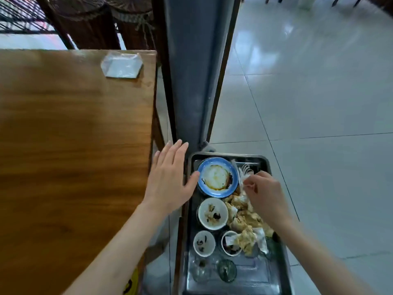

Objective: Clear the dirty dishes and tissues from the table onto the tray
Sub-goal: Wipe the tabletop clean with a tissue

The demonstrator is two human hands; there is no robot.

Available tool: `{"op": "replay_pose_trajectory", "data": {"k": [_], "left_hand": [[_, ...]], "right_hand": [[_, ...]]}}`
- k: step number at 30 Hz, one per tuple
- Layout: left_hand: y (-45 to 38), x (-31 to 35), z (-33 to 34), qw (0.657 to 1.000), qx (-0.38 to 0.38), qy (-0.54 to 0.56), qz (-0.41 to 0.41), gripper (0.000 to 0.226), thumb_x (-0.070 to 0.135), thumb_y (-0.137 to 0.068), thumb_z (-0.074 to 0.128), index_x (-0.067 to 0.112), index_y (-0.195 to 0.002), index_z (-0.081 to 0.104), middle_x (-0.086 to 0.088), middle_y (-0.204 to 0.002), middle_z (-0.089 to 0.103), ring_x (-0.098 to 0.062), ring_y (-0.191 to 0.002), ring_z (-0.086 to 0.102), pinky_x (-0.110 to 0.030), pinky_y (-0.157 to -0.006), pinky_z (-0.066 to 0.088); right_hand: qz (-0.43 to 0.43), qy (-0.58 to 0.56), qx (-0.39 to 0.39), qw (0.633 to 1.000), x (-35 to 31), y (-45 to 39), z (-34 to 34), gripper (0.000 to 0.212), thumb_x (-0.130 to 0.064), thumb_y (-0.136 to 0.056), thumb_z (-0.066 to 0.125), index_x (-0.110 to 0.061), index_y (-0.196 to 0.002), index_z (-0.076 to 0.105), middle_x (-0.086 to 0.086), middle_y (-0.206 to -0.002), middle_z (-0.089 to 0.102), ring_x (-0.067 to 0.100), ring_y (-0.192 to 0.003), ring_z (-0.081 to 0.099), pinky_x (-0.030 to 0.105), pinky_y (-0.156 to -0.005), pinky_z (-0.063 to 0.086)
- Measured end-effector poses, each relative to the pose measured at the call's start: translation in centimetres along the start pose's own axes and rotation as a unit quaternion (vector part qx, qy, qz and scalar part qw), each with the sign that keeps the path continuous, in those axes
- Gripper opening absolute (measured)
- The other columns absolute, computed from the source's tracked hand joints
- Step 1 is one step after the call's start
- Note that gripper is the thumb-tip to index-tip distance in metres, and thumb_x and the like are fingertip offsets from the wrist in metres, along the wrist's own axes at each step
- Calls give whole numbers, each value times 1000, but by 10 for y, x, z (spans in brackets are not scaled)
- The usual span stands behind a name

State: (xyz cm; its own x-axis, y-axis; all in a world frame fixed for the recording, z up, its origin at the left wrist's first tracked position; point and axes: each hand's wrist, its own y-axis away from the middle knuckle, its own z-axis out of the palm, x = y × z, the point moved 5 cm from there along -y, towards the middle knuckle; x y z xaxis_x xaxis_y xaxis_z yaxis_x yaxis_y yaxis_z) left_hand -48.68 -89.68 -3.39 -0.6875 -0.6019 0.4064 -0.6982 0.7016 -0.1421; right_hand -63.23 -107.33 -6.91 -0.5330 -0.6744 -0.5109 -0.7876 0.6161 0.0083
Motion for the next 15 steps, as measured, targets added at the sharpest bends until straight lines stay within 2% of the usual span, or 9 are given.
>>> {"op": "replay_pose_trajectory", "data": {"k": [4, 9, 12, 15], "left_hand": [[10, 26, 32, 1000, -11, 6, -2, 67, 45, -88, 52, 15, -145, 31, -4, -151, 32, -21, -143, 19, -32, -112, 1], [21, 39, 67, 999, -34, -1, -8, 69, 45, -88, 52, 17, -146, 29, -1, -152, 29, -17, -143, 16, -29, -111, -2], [22, 38, 79, 999, -42, -7, -10, 69, 46, -87, 51, 17, -146, 28, -1, -152, 29, -17, -143, 16, -30, -112, -1], [20, 36, 82, 999, -44, -13, -15, 69, 44, -88, 53, 17, -146, 29, -1, -152, 30, -17, -143, 16, -31, -112, 0]], "right_hand": [[42, -11, -26, 999, 47, 18, 13, 10, -4, -85, 64, -6, -86, 73, 4, -85, 60, 19, -71, 59, 34, -69, 53], [53, -15, -60, 997, 82, 28, 38, 7, -8, -83, 67, -6, -87, 73, 6, -88, 63, 23, -78, 59, 39, -72, 52], [54, -3, -61, 997, 96, 27, 51, 9, -10, -84, 66, -9, -90, 73, 1, -85, 60, 18, -74, 56, 32, -68, 48], [59, 13, -69, 996, 106, 28, 58, 11, -15, -85, 66, -13, -92, 74, -4, -81, 52, 12, -71, 47, 27, -63, 38]]}}
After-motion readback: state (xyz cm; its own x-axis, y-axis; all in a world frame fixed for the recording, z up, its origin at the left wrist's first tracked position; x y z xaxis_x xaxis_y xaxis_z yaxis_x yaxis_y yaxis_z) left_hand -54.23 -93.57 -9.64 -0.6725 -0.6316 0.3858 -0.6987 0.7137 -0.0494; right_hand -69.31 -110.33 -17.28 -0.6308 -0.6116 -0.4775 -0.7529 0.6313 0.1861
